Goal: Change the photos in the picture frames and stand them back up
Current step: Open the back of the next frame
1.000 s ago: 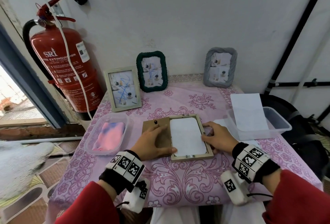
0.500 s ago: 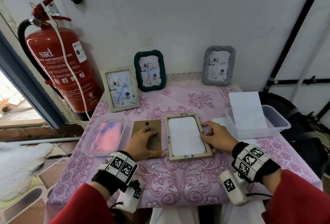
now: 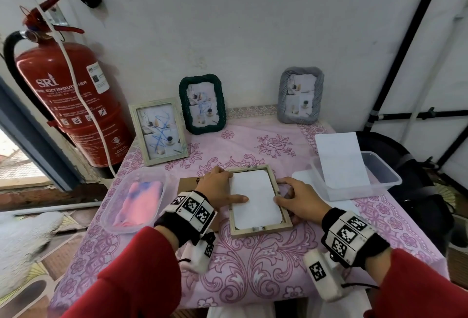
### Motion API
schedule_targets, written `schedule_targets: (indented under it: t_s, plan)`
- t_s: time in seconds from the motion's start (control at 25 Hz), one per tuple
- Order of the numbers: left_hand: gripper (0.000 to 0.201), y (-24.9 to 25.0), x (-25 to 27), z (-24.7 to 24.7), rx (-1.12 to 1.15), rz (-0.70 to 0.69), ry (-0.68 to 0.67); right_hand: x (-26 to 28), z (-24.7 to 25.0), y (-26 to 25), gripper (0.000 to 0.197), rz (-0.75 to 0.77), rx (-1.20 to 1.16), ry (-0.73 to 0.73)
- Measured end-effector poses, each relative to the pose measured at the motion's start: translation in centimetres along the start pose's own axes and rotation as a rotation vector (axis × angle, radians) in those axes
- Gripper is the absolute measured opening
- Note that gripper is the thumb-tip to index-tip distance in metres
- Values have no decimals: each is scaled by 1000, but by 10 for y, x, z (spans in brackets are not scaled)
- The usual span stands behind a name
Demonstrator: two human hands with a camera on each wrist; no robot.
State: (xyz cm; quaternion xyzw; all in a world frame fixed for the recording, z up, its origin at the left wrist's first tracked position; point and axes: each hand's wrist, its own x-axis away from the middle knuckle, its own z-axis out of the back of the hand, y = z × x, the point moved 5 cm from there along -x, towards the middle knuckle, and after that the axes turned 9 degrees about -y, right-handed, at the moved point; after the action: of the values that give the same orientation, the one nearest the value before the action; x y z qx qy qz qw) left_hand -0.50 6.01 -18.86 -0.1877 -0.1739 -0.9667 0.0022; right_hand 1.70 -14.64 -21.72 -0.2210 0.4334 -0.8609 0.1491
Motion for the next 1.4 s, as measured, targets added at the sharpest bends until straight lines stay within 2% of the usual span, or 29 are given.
schedule_targets:
  t_s: [0.16,0.4,0.56,0.68,0.76,0.88,1.04,1.16,1.32,1.4]
  plan:
    - [77,1,-12,-5,-67,71,-23,0,0,1,49,8,-3,-1]
    - [82,0,-14,-7,-48,132,29,1,0,2,50,19,-8,-1]
    - [70,-3,-13,4,166,127,103,1,1,2,50,27,-6,-1]
    - [54,-1,-10,15,400,-5,186,1,1,2,52,34,12,5]
    - [47,6,-3,17,603,-113,179,1,1,2,52,31,12,2]
    - [52,14,4,13,789,-175,94,2,1,1,50,25,-5,3]
    - [74,18,14,1,904,-191,-94,3,1,0,52,18,40,4]
    - [85,13,18,-5,989,-170,-104,4,1,-1,53,7,69,16]
    - [60,5,18,-5,1038,-144,-4,8,2,-3,48,5,-23,45]
    - [57,4,20,-1,1014,-148,53,12,2,-5,44,7,-59,48]
